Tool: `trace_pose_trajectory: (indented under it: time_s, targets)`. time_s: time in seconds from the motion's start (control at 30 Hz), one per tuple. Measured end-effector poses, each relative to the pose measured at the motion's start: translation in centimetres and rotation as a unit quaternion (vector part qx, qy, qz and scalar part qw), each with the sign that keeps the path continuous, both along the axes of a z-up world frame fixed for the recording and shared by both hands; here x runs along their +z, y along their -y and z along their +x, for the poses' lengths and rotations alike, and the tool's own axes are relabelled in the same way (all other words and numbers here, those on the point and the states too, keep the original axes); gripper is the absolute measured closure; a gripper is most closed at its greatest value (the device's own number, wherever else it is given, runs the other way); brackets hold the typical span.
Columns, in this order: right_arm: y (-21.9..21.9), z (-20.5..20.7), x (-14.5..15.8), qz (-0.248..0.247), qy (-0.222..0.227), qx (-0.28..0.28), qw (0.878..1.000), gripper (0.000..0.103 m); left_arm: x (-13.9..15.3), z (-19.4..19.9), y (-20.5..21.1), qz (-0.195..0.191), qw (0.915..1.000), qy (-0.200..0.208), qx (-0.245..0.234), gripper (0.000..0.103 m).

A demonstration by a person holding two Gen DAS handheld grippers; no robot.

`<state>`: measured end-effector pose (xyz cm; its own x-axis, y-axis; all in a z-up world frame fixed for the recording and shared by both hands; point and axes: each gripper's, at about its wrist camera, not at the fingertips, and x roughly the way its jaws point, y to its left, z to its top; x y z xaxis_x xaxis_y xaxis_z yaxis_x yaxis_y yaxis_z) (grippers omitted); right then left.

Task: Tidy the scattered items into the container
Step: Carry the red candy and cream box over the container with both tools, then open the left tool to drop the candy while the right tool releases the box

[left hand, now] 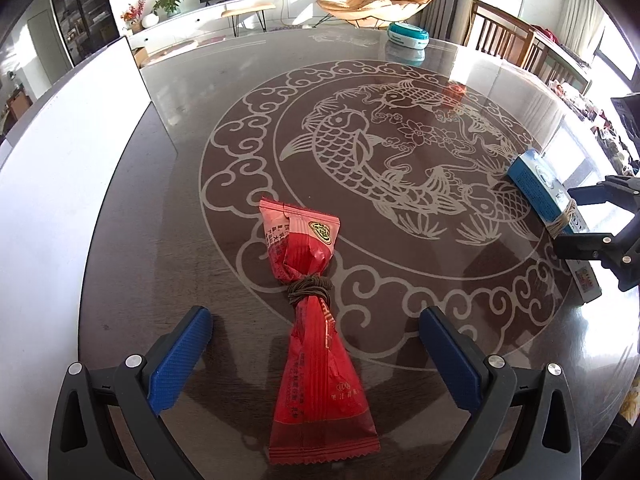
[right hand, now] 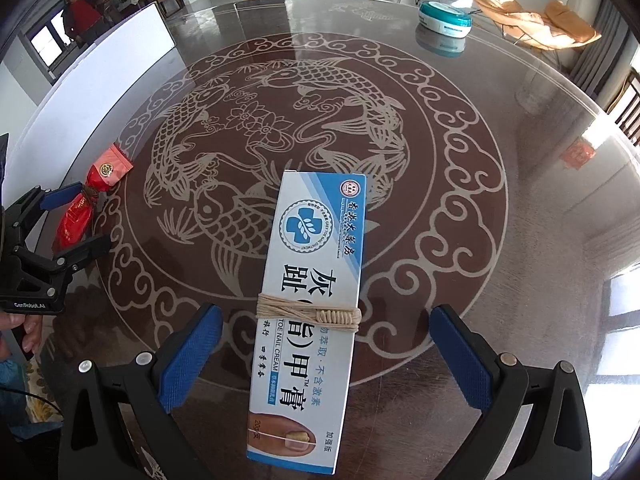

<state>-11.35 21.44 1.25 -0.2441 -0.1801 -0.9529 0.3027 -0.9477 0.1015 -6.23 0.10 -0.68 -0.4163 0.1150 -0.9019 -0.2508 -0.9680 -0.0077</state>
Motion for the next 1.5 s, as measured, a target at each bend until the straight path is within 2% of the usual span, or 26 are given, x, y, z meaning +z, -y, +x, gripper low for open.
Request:
trace_pose_trajectory:
  time_s: [0.07, 0.1, 0.13, 0.17, 0.2, 0.23, 0.27, 0.3, 0.47, 0.63, 0.8, 0.9, 1.0, 1.1, 1.2, 1.27, 1.37, 1.43, 1.5]
  targets:
    - [0.1, -0.8, 0.1, -0.005, 0.032, 0.004, 0.999, 0.000, 0.2, -0.4, -0.3, 0.015, 0.9998, 0.005, -0.010, 0.000]
    - [0.3, -0.9, 0.0, 0.001, 0.041, 0.010, 0.999, 0.000, 0.2, -0.5, -0.5, 0.009, 0.9999, 0.004, -0.014, 0.000]
    - [0.7, -0.7, 0.0, 0.012, 0.046, 0.020, 0.999, 0.000, 0.2, -0.5, -0.9, -0.002, 0.9998, -0.004, -0.020, 0.011]
    - [1.1, -0.4, -0.1, 0.025, 0.047, 0.033, 0.998, 0.002, 0.5, -0.3, -1.3, -0.006, 0.9993, -0.018, -0.032, 0.036]
    - [1.6, 0.0, 0.0, 0.047, 0.040, 0.048, 0.997, 0.013, 0.9, -0.1, -1.6, -0.003, 0.9987, -0.028, -0.043, 0.051]
    - [1.9, 0.5, 0.3, 0.067, 0.029, 0.062, 0.995, 0.021, 1.2, 0.0, -1.9, -0.002, 0.9984, -0.029, -0.049, 0.087]
    - [1.9, 0.8, 0.8, 0.058, 0.024, 0.065, 0.996, 0.050, 1.5, 0.0, -1.9, 0.008, 0.9983, -0.026, -0.051, 0.087]
    - [1.5, 1.0, 1.4, 0.044, 0.027, 0.057, 0.997, 0.061, 1.9, 0.2, -1.8, 0.021, 0.9981, -0.032, -0.048, 0.087]
    - [-0.4, 2.6, 6.0, -0.035, -0.017, 0.024, 0.999, 0.061, 4.8, 2.4, 0.0, 0.083, 0.9938, -0.071, -0.021, 0.087]
    - [-1.4, 4.3, 5.6, -0.062, -0.012, 0.000, 0.998, 0.061, 7.3, 4.7, 1.6, 0.091, 0.9899, -0.108, 0.004, 0.087]
    - [-0.5, 3.5, 7.3, -0.112, -0.031, -0.006, 0.993, 0.061, 11.8, 7.4, 6.8, 0.120, 0.9807, -0.148, 0.043, 0.087]
    - [3.6, 2.0, 9.9, -0.131, -0.051, 0.022, 0.990, 0.061, 14.1, 8.6, 12.2, 0.117, 0.9766, -0.162, 0.079, 0.087]
    - [9.6, 0.3, 13.2, -0.159, -0.066, 0.066, 0.983, 0.061, 15.6, 9.3, 18.7, 0.097, 0.9722, -0.168, 0.130, 0.087]
    - [17.4, -1.2, 16.2, -0.190, -0.078, 0.123, 0.971, 0.061, 15.7, 9.0, 24.9, 0.067, 0.9663, -0.162, 0.189, 0.087]
    - [26.3, -1.9, 18.2, -0.219, -0.075, 0.186, 0.955, 0.061, 14.4, 8.0, 29.5, 0.062, 0.9610, -0.133, 0.234, 0.087]
    - [31.9, -1.9, 18.3, -0.237, -0.057, 0.220, 0.945, 0.061, 13.0, 7.7, 31.0, 0.065, 0.9595, -0.113, 0.250, 0.087]
    - [38.8, -1.4, 16.5, -0.254, -0.007, 0.255, 0.933, 0.061, 10.8, 7.4, 31.8, 0.064, 0.9592, -0.085, 0.262, 0.087]
    - [42.2, -0.9, 14.4, -0.241, 0.018, 0.270, 0.932, 0.061, 9.5, 7.5, 32.4, 0.060, 0.9564, -0.069, 0.278, 0.085]
    - [44.3, -0.6, 12.1, -0.220, 0.033, 0.273, 0.936, 0.059, 8.4, 7.9, 33.1, 0.058, 0.9520, -0.052, 0.296, 0.081]
